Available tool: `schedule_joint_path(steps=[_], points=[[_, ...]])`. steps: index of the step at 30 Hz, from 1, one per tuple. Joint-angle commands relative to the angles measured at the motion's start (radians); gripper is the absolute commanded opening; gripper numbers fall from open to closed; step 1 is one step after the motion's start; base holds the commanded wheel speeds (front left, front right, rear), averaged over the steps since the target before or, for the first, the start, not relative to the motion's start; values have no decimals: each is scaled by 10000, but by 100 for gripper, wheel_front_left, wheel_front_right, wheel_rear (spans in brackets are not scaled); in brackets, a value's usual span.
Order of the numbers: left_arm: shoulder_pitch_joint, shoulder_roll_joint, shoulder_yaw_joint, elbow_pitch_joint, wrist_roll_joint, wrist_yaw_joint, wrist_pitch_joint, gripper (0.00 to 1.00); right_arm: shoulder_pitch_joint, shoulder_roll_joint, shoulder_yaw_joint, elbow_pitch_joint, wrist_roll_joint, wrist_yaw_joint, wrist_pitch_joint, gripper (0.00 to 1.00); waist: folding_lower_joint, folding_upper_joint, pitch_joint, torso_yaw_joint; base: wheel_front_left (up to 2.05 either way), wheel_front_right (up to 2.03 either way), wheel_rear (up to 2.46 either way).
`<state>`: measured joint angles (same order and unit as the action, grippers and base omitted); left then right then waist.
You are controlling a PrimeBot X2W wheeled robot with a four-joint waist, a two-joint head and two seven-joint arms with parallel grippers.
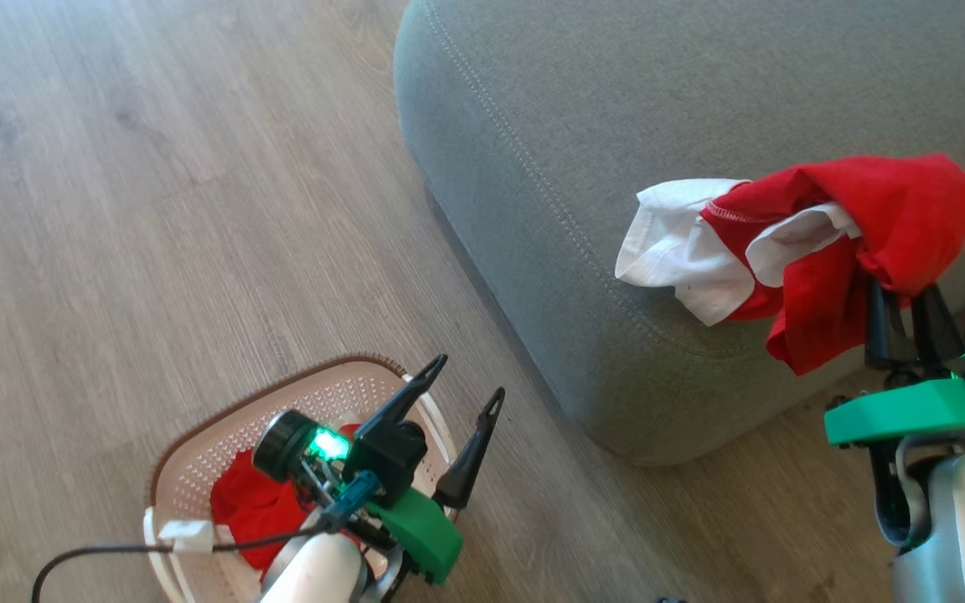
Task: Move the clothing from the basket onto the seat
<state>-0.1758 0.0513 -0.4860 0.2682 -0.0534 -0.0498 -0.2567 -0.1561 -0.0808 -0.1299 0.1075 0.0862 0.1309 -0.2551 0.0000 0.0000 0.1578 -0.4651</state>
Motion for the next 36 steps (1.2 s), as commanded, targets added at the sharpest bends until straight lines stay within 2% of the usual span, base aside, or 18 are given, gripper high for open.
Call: schedule_joint_path(steps=[1,9,17,21,28,30,31,36], points=[[-447,-11,251,-356,63,-33,-51,100,-482,-16,117,-410,-55,-2,-67,0,0,0,28,-9,0,0,0],[-654,-11,21,-320,97,-68,-51,100,-973,-187,-320,-635,-91,-2,-67,0,0,0,383,272,0,0,0],[-1144,121,-147,-196,448,-203,-51,100,-2720,-1120,-1273,-609,295,-2,-67,0,0,0,1468,688,0,0,0],[-1448,286,-266,-137,598,-262,-51,100,-3755,-1626,-1743,93,536,-2,-67,0,0,0,2138,957,0,0,0],[-2011,562,-521,-133,812,-318,-51,100,-5371,-2418,-1924,1637,663,-2,-67,0,0,0,3197,1408,0,0,0],[-2274,642,-620,-151,855,-291,-51,100,-6123,-2732,-2009,2614,801,-2,-67,0,0,0,3646,1672,0,0,0],[-2274,642,-620,-151,855,-291,-51,100,-6123,-2732,-2009,2614,801,-2,-67,0,0,0,3646,1672,0,0,0],[-2594,715,-772,-238,848,-208,-51,100,-7171,-3081,-1894,4308,902,-2,-67,0,0,0,4206,2082,0,0,0]])
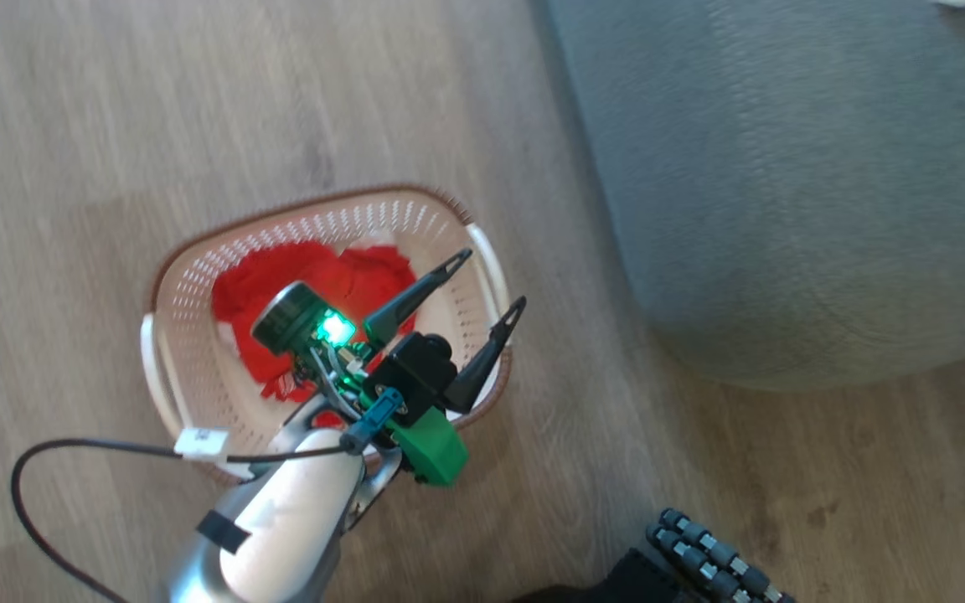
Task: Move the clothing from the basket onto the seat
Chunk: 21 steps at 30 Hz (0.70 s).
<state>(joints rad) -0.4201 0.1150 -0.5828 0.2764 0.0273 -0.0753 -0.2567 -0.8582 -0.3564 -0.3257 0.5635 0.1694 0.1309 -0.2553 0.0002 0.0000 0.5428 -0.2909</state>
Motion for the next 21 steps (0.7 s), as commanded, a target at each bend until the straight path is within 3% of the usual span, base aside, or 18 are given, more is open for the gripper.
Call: schedule_joint_path(steps=[1,10,18,19,20,21], points=[[-207,92,165,-336,39,65,-51,100,-343,-381,98,58,82,-2,-65,0,-2,0,459,414,0,0,0],[-669,115,-217,-386,16,296,-51,100,-1498,-861,-80,3136,-514,-2,-65,0,-2,0,1116,995,0,0,0],[-747,133,-372,-368,-142,482,-51,100,-1570,-496,-253,3740,-1027,-2,-65,0,-2,0,1098,1034,0,0,0],[-753,135,-396,-349,-157,490,-51,100,-1586,-464,-365,3704,-987,-2,-65,30,-2,0,1057,1027,0,0,0],[-759,132,-423,-330,-168,501,-51,100,-1576,-431,-432,3679,-966,-2,-65,84,-2,0,1010,1019,0,0,0],[-762,124,-445,-318,-185,514,-51,100,-1549,-397,-456,3727,-952,-2,-65,100,-2,0,950,1009,0,0,0]])
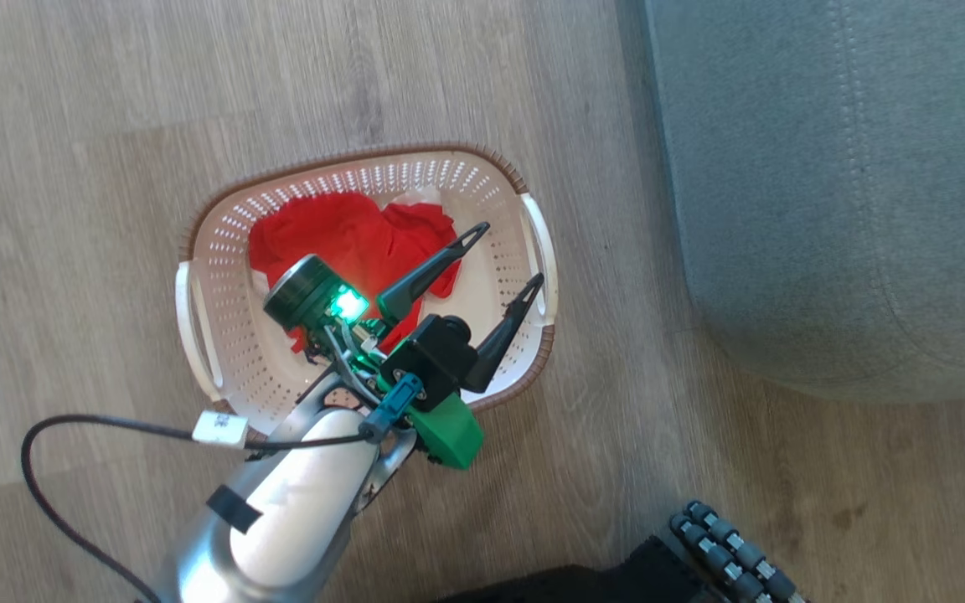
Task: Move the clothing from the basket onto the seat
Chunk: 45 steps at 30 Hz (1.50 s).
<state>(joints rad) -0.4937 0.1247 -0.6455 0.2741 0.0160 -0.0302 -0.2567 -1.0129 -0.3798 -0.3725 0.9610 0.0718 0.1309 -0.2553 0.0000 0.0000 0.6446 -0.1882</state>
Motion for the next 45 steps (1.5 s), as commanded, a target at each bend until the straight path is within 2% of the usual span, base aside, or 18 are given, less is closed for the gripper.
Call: schedule_joint_path(steps=[1,4,7,22,26,35,40,45], points=[[-26,16,165,-285,-97,73,-51,100,25,-173,24,-208,-8,-2,-65,100,0,0,-138,-25,0,0,0],[10,-11,110,-265,-166,88,-51,100,133,-185,27,-180,-66,-2,-65,100,0,0,-403,-48,0,0,0],[63,-54,79,-239,-247,100,-51,100,261,4,-28,-342,353,-2,-65,100,0,0,-751,-47,0,0,0],[1103,-486,308,-290,-745,257,-51,100,2298,-150,1348,-1911,949,-2,-65,100,0,0,-3486,122,0,0,0],[1491,-560,610,-403,-857,317,-51,100,2791,-97,2028,-2862,1347,-2,-65,100,0,0,-4185,247,0,0,0],[2262,-680,1675,-874,-1057,658,-51,100,4729,129,3274,-5868,2755,-2,-65,100,0,0,-5393,849,0,0,0],[2688,-720,2490,-1114,-1163,1123,-51,100,6052,352,3765,-7251,3397,-2,-65,100,0,0,-5913,1218,0,0,0],[3184,-737,3462,-1301,-1286,1654,-51,100,7275,758,4138,-8138,3587,-2,-65,100,0,0,-6248,1555,0,0,0]])
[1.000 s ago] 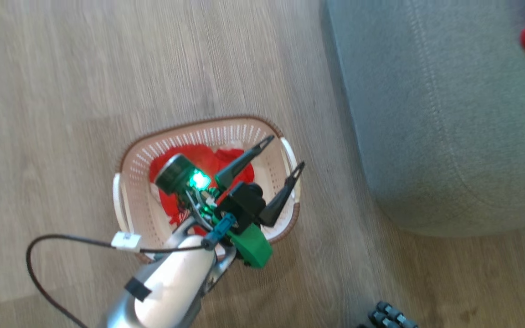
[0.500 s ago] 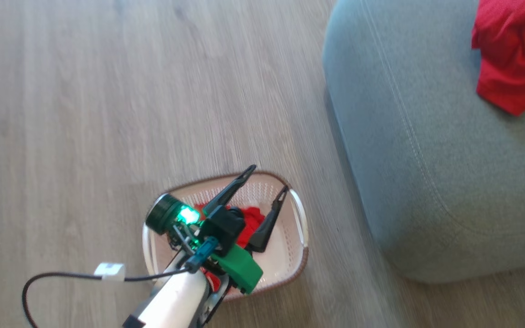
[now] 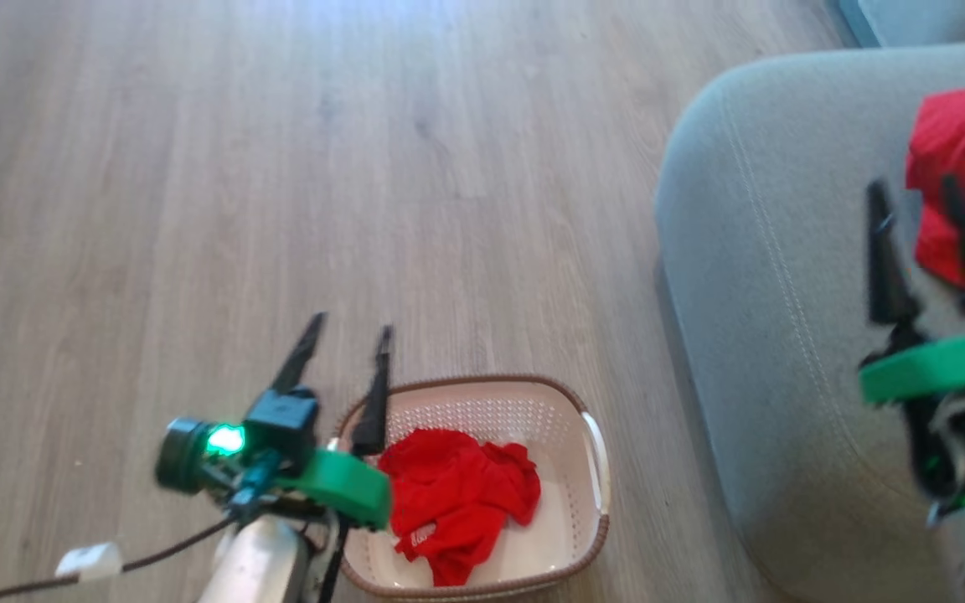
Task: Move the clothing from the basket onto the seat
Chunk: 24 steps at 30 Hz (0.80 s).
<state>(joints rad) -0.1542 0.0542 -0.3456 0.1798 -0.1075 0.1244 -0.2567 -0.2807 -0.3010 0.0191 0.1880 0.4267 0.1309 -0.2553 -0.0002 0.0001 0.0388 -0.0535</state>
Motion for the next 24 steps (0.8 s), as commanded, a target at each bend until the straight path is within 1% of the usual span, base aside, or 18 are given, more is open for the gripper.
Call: schedule_joint_path(steps=[1,5,8,16,24], points=[[-125,-33,638,-393,-47,209,-51,100,153,56,316,-531,11,-2,-65,100,2,-1,-231,259,0,0,0],[199,-36,1189,-521,-50,579,-51,100,871,518,563,-794,-55,-2,-65,100,2,-1,-370,462,0,0,0],[434,-37,1436,-586,-84,755,-51,100,1295,715,797,-846,-333,-2,-65,100,2,-1,-418,588,0,0,0],[925,-38,1409,-627,-33,860,-51,100,2029,1318,604,-630,-1007,-2,-65,100,2,-1,-424,802,0,0,0],[1009,-39,1250,-587,-228,946,-51,100,2223,1566,456,-489,-1229,-2,-65,100,2,-1,-456,847,0,0,0]])
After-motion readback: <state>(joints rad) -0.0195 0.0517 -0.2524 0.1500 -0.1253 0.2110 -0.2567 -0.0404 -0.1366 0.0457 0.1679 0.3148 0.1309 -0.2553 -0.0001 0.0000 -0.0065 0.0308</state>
